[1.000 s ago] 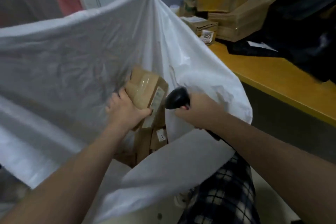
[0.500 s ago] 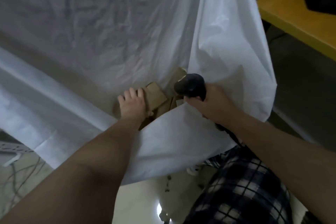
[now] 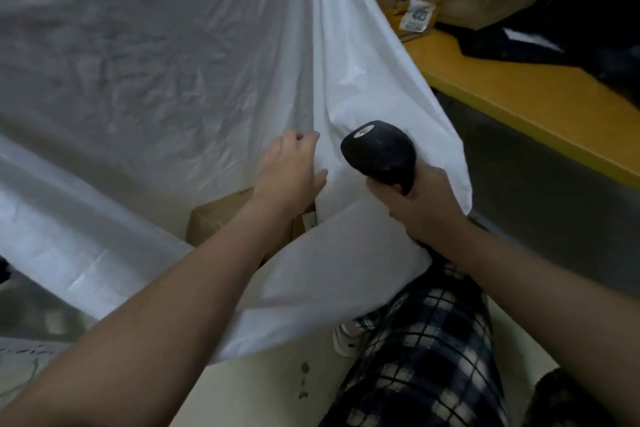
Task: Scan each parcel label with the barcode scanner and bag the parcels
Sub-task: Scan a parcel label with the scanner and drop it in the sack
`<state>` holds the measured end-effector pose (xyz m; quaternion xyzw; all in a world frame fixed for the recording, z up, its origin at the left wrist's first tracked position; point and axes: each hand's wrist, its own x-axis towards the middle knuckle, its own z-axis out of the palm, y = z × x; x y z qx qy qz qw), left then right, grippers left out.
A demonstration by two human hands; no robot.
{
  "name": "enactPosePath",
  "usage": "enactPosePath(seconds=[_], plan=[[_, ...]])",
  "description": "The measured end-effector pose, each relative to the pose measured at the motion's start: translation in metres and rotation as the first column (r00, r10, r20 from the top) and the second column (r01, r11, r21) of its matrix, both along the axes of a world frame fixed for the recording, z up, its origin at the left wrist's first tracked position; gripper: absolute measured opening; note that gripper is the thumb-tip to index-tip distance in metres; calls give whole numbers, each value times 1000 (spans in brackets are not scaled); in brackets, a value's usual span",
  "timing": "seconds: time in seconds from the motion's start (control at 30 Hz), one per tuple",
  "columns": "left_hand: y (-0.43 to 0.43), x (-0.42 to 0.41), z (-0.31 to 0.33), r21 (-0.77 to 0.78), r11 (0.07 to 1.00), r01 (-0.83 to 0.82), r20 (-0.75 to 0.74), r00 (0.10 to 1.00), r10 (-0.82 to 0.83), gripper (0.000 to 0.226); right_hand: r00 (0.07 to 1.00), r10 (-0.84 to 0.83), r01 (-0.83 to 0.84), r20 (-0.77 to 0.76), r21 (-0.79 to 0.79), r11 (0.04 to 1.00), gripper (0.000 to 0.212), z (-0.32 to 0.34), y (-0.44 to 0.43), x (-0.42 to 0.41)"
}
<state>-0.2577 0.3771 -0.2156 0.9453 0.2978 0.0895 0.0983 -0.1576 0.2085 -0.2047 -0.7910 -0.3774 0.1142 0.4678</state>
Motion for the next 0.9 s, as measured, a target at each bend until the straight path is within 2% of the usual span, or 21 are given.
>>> enactPosePath(seconds=[0.13,0.33,0.43,0.6,0.73,0.9], plan=[[-46,34,47,68,988,135,128,981,-143,58,992,-126,125,-3,80,989,22,34,-51,19],[-129,90,96,99,938,331,256,903,-346,54,946,-322,308,48,185,933,25,73,-145,49],[-166,118,107,101,898,429,255,861,-440,55,900,-429,408,80,194,892,27,83,-188,64],[-216,158,120,114,835,539,247,798,-549,55,814,-581,558,19,253,790,26,94,-244,84],[-241,187,130,84,808,583,224,779,-586,55,759,-650,634,-50,290,717,31,102,-272,102],[-255,232,149,154,785,600,230,751,-619,52,746,-661,652,-78,290,701,26,131,-285,134]])
